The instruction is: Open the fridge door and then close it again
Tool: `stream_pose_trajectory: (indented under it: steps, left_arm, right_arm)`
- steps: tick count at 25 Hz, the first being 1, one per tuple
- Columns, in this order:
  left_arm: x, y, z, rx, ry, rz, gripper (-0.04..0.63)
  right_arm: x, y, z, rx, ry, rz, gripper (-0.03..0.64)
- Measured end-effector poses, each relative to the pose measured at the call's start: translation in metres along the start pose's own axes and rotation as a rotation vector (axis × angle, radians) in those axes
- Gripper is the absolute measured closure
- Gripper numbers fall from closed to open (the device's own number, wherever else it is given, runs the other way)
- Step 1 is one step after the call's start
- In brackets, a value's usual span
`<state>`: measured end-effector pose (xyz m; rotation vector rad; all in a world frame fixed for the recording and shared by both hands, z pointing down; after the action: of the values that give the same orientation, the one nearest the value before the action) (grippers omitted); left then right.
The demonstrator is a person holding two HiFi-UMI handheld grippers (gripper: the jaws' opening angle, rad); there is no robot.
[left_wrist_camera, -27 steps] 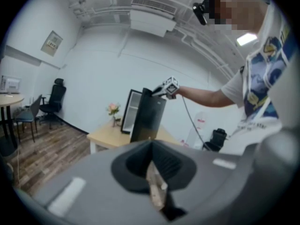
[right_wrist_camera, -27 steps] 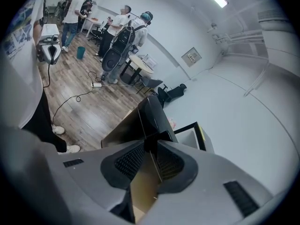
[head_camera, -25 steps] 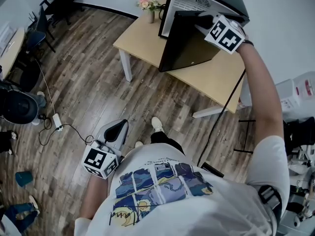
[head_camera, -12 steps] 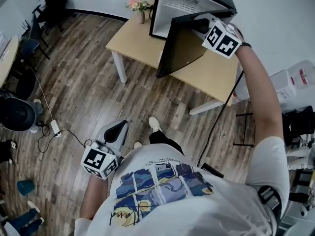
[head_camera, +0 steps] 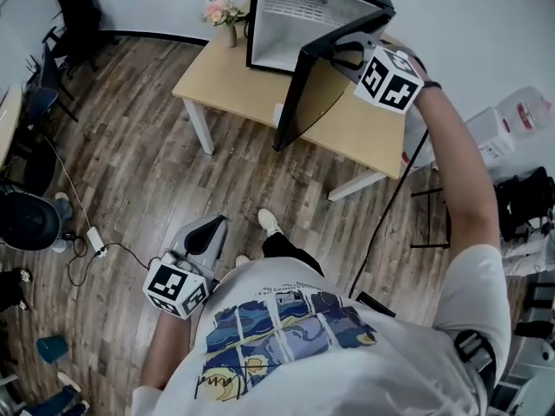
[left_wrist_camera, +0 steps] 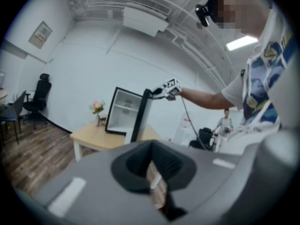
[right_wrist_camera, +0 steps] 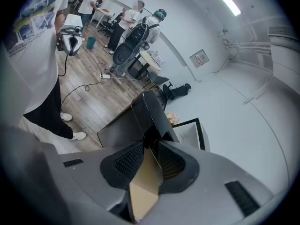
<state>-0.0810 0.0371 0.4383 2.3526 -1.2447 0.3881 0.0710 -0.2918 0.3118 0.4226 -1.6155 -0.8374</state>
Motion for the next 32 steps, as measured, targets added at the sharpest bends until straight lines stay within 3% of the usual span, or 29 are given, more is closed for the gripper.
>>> stream_pose_trajectory:
  steps: [16, 32]
  left_arm:
    - [0.017, -0.003, 0.018, 0.038, 0.006, -0.083, 0.588]
    - [0.030, -0.006, 0.024, 0.038, 0.016, -0.145, 0.588]
  right_arm:
    - [-0.025, 0.025, -0.035, -0.112, 0.071, 0.003, 0.541]
    - [-0.046, 0.045, -0.071, -0.146, 0.116, -0.016, 0.538]
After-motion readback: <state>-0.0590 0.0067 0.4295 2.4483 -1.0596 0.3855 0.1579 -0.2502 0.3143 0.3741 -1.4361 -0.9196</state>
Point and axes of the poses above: the fingertips, and each gripper's own axes: x forward along the fingers, y to its left, z out of its top, the point moved 1 cm from there along -x, backward along the fingers, and after that the axes turned 15 degrees about y, right-handed, at the moved point
